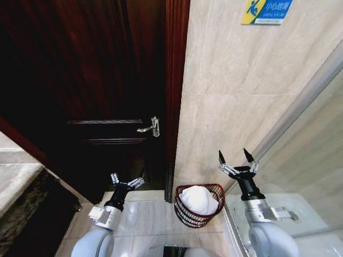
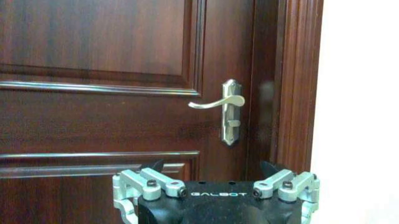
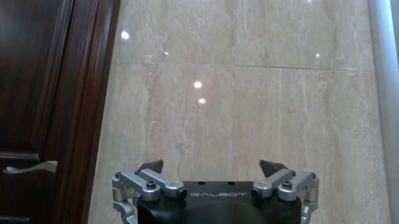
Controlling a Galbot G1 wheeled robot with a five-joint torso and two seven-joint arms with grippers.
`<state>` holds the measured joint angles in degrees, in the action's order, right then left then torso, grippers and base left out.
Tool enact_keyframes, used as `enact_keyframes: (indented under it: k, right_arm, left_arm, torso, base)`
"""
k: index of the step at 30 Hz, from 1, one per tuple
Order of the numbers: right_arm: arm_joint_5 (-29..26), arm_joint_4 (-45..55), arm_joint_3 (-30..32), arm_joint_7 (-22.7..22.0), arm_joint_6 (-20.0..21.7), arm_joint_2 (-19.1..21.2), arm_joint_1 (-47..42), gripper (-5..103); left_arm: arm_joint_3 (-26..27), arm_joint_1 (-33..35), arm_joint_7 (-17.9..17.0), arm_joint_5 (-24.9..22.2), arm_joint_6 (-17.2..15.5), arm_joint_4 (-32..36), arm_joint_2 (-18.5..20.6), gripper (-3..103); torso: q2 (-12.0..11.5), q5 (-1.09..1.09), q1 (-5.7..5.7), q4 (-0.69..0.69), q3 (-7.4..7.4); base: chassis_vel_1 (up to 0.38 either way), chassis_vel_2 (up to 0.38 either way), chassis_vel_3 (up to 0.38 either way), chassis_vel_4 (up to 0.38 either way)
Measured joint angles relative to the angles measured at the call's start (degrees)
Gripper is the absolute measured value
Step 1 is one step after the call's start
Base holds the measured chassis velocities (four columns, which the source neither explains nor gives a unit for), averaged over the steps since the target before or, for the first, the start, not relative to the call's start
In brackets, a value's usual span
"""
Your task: Discard the used towel into the hamper.
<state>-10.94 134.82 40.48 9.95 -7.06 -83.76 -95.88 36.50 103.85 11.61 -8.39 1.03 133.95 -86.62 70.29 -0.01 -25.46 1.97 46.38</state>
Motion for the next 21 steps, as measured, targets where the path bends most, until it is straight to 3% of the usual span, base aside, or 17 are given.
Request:
enact_keyframes:
  k: [21]
  right_arm:
    - [0.0,0.0,0.0,0.0,0.0,0.0,0.0,100]
  left_arm:
    - [0.0,0.0,0.0,0.0,0.0,0.0,0.0,100]
  torso:
    - [0.0,0.00,0.00,0.01,0.00]
  base:
    - [0.021,0.017,0.017,0.016]
